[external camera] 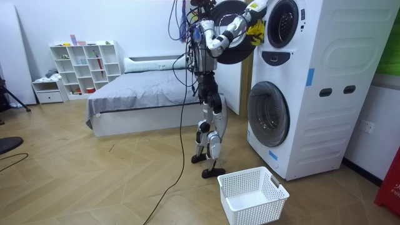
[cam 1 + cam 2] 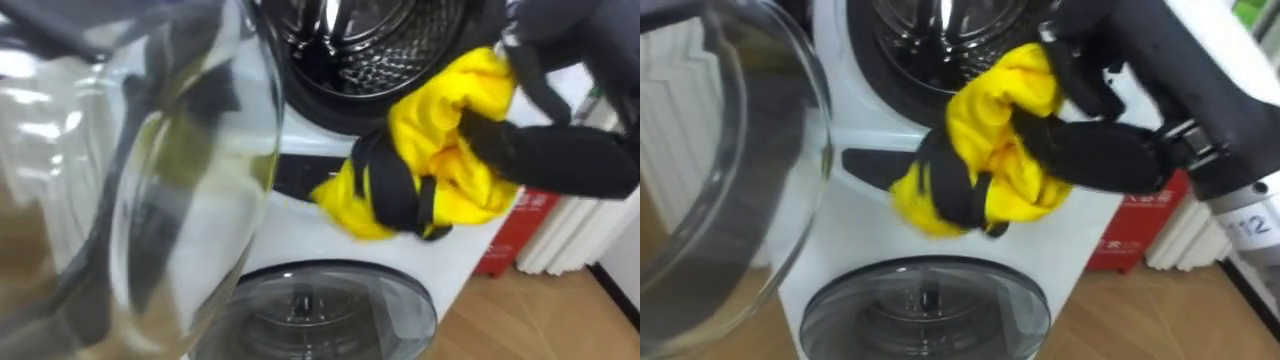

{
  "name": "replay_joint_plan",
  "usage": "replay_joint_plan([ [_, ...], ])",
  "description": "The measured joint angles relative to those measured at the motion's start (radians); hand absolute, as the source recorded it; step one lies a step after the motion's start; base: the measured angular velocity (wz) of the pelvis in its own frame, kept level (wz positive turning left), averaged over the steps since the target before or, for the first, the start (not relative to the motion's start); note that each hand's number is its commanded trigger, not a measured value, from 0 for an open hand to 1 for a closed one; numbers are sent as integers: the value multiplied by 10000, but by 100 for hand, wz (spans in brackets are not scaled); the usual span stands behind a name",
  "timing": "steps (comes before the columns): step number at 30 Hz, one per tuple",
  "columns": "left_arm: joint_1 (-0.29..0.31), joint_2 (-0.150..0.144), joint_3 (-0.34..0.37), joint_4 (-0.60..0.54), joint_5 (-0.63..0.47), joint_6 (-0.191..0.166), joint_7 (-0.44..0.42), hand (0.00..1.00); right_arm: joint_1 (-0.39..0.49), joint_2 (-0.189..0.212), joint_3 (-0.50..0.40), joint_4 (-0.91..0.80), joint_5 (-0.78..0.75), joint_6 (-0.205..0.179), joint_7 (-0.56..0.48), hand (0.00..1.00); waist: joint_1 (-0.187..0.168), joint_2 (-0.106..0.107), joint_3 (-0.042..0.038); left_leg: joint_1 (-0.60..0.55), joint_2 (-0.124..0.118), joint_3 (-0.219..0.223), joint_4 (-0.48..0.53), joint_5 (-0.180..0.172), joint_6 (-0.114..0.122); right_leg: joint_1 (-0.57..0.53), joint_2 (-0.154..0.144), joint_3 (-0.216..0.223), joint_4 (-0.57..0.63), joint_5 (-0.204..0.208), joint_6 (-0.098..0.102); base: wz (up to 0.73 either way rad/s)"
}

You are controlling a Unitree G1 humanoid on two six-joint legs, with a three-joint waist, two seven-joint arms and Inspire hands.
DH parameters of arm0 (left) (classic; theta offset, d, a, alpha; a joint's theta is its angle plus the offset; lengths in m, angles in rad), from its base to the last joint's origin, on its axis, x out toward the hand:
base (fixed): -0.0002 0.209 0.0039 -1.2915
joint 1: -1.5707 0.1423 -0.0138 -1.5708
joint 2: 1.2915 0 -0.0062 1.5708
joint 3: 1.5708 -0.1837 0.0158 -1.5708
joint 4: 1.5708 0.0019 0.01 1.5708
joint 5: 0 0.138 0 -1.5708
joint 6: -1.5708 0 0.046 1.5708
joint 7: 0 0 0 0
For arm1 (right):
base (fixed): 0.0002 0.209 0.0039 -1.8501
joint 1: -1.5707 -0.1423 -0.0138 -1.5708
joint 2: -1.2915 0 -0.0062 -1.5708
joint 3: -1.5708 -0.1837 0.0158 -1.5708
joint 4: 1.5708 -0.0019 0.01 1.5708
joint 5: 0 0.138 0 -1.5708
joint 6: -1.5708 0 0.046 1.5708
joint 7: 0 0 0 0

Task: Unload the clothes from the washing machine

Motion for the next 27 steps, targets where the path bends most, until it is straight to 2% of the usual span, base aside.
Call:
replay_joint_plan([
  [3,7,69,18,-70,-4,-6,-49,0,520,1,-624,400,-71,-24,-216,100,-55,-12,2,25,86,348,6,-78,-36,-146,108,310,50,24,-13,-36],
  [5,-24,140,11,-71,-32,-29,-108,0,869,6,-780,568,-249,-38,-376,100,-266,-10,10,57,106,447,4,-102,-54,-156,131,351,51,28,-17,-21],
  [8,-177,273,10,-73,-5,-61,-261,0,1498,9,-1061,821,-288,-49,-492,100,-350,37,52,175,152,733,-51,-162,-90,-202,236,676,95,30,-21,-31],
  [13,-331,380,-8,-98,17,-168,-335,0,2031,48,-1394,1231,-288,-29,-466,100,-552,77,88,75,157,1157,-65,-217,-82,-662,355,1187,361,44,-2,-34],
  [16,-616,504,-181,-52,6,-125,-426,0,2365,484,-1370,1586,-305,34,-324,100,-703,57,110,-52,164,1372,-3,-243,-62,-894,377,1330,428,107,25,-23],
  [18,-920,699,-683,53,-10,-104,-439,0,2560,1069,-1141,1932,-562,34,-119,100,-734,90,133,5,174,1566,-3,-252,-51,-971,414,1481,535,110,29,-24],
  [20,-1060,798,-1043,3,-44,-73,-430,0,2555,1437,-787,2547,-559,50,-100,100,-706,153,170,16,217,1840,10,-294,-51,-1045,444,1719,544,181,51,-38],
  [22,-1261,806,-1398,26,-121,-2,-425,0,2621,1861,-357,3128,-630,275,-89,100,-705,291,191,-4,287,2016,20,-367,-54,-1086,507,1675,522,219,52,-34],
  [23,-1422,773,-1588,30,-120,31,-458,0,2742,2195,-107,3384,-778,478,-85,100,-699,423,181,-50,299,2101,26,-393,-53,-1172,499,1654,540,235,60,-22],
  [24,-1577,766,-1773,16,-114,26,-462,0,2766,2408,205,3734,-799,536,-93,100,-753,587,210,-117,295,2097,27,-421,-37,-1243,489,1661,553,248,72,-19],
  [26,-1792,765,-2005,0,-104,11,-449,0,2792,2615,653,4656,-809,537,-130,100,-727,737,148,-177,272,2140,20,-422,-29,-1372,486,1629,590,252,77,-11],
  [27,-1985,752,-2180,8,-112,-19,-449,0,2799,2675,943,5334,-807,573,-155,100,-658,885,160,-177,266,2174,26,-422,-29,-1406,482,1605,585,252,76,-10],
])
